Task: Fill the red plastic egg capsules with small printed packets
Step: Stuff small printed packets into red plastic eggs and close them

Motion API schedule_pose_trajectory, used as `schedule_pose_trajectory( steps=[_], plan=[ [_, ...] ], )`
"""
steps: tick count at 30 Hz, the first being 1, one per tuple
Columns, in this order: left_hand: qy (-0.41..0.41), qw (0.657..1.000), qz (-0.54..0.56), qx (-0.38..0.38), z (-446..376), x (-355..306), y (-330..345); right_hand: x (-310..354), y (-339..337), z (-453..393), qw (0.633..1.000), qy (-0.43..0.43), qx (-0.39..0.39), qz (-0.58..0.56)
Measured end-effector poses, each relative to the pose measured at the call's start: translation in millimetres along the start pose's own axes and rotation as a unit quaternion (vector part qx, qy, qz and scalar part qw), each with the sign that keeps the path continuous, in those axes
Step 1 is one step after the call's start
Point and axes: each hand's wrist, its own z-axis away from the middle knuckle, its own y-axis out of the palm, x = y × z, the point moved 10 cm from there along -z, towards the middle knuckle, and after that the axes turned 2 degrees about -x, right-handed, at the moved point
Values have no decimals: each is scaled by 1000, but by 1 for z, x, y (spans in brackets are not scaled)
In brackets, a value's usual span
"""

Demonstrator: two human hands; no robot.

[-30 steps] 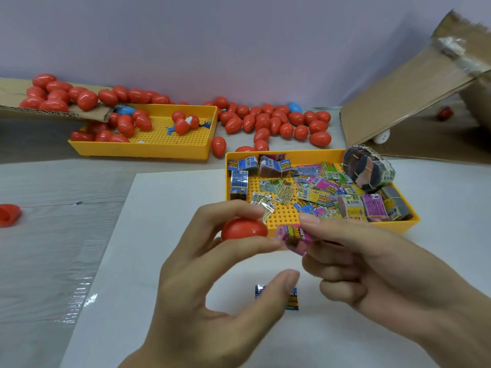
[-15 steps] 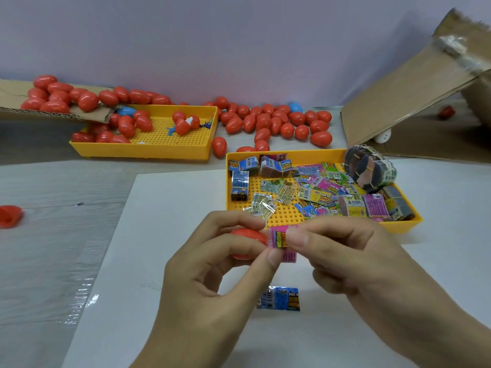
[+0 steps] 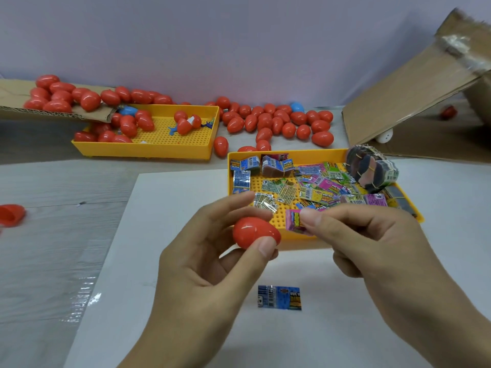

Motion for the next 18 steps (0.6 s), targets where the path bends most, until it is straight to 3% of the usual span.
schedule_pose_trajectory(
  steps=[13,18],
  plan=[
    [42,997,-57,38,3,-1,7,-27,27,9,981,138,98,-90],
    [14,997,-61,35,3,4,6,-26,27,8,981,124,103,-106]
  ],
)
